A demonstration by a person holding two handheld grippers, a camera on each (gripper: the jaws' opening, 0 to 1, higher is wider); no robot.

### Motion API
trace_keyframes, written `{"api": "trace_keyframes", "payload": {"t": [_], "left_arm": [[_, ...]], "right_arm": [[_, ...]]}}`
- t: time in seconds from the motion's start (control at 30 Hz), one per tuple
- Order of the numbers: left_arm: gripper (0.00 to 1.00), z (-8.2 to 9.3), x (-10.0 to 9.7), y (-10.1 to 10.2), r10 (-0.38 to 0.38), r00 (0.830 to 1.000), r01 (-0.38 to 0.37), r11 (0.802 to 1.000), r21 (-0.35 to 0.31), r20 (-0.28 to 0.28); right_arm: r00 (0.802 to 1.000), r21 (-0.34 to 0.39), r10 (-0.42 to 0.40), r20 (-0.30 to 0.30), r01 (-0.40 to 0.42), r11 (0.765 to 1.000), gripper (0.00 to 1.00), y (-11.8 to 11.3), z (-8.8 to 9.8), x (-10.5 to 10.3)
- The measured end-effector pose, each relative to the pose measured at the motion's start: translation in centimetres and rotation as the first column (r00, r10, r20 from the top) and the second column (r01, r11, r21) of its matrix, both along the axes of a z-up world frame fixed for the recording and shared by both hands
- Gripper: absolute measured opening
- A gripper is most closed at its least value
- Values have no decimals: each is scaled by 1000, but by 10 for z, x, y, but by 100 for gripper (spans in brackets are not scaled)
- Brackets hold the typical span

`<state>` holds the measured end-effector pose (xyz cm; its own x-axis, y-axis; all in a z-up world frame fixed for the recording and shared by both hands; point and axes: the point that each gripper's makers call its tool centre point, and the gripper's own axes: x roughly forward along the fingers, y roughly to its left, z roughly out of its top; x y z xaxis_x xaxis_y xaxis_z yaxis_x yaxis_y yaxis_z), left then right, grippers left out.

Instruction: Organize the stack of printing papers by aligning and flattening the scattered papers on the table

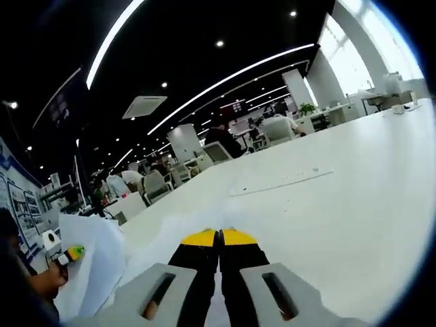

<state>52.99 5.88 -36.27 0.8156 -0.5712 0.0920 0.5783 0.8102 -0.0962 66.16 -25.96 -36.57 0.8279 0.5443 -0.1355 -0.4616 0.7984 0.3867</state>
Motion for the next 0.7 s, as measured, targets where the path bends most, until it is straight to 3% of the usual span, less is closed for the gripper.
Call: {"api": "trace_keyframes", "payload": {"t": [0.7], "left_arm": [[7,-1,2,2,5,1000,-5,1000,-1,-5]], "right_arm": [[995,72,-3,103,-4,997,0,-5,35,-8]]}}
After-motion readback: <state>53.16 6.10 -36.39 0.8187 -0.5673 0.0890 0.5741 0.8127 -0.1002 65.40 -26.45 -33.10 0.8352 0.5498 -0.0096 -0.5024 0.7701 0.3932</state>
